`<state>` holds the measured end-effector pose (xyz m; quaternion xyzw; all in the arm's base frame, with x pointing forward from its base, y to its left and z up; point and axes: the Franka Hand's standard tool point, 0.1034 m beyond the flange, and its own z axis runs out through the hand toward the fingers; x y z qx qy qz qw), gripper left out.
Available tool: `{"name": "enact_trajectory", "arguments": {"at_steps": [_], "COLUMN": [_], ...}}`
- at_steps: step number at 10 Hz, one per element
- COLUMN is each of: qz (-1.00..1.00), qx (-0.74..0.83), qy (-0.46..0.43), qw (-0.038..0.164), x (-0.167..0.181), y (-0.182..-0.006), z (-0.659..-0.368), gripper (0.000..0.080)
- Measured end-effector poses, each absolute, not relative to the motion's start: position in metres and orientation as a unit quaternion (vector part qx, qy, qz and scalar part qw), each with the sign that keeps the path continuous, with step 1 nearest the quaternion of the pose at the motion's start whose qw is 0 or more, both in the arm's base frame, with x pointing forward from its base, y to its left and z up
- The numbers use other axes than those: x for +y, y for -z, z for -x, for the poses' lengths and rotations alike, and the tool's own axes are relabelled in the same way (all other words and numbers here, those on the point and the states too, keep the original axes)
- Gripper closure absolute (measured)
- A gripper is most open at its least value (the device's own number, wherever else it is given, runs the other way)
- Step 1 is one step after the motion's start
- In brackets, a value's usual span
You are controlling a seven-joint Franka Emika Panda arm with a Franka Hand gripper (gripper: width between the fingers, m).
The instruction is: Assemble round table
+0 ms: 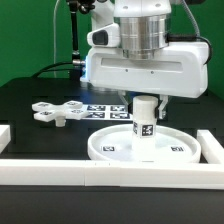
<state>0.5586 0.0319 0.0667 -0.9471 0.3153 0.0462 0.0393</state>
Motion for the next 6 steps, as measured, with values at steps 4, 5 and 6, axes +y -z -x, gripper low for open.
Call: {"name": "enact_trajectory", "arguments": {"at_steps": [4, 5, 6], "qz": [0.846, 0.817, 0.786], "qx": [0.528, 0.571, 0.613], "qy": [-0.04, -0.034, -0.039], "qw": [0.061, 0.066, 0.071], "x": [0.0353, 0.0373, 0.0385], "y": [-0.0664, -0.066, -0.0659], "z": [-0.5621, -0.5622, -0.5621], "gripper": [0.039, 0.039, 0.039]}}
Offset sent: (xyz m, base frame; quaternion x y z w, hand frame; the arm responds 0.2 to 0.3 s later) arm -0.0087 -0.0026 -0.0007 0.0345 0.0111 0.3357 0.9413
